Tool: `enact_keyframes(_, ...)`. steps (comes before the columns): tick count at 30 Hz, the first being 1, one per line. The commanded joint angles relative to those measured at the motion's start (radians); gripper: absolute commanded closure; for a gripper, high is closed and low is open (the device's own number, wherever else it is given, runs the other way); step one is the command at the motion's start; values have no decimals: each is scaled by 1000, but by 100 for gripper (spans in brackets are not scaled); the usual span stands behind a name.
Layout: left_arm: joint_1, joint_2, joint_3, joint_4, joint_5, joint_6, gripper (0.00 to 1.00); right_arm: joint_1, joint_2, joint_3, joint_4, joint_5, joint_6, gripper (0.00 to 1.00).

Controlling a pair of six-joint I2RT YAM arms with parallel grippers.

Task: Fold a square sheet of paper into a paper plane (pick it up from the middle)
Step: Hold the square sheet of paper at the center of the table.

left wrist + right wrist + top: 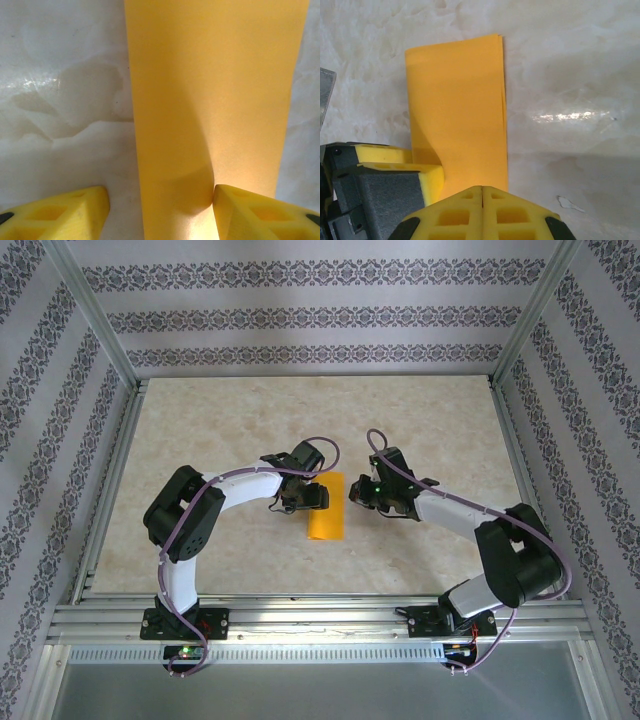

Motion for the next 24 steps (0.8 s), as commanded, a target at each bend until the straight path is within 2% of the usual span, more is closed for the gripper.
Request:
enact_keyframes(1,-15,99,-58,13,22,6,41,7,-8,-6,12,8,8,97)
enact_keyframes(6,-15,98,-57,16,31,18,42,12,39,23,16,-54,2,96)
enact_keyframes(17,-16,111,-56,25,58,48,40,12,44,22,5,-28,12,95)
enact_keyframes(24,-16,123,-41,-7,34,64,39,12,50,26,6,-30,16,95)
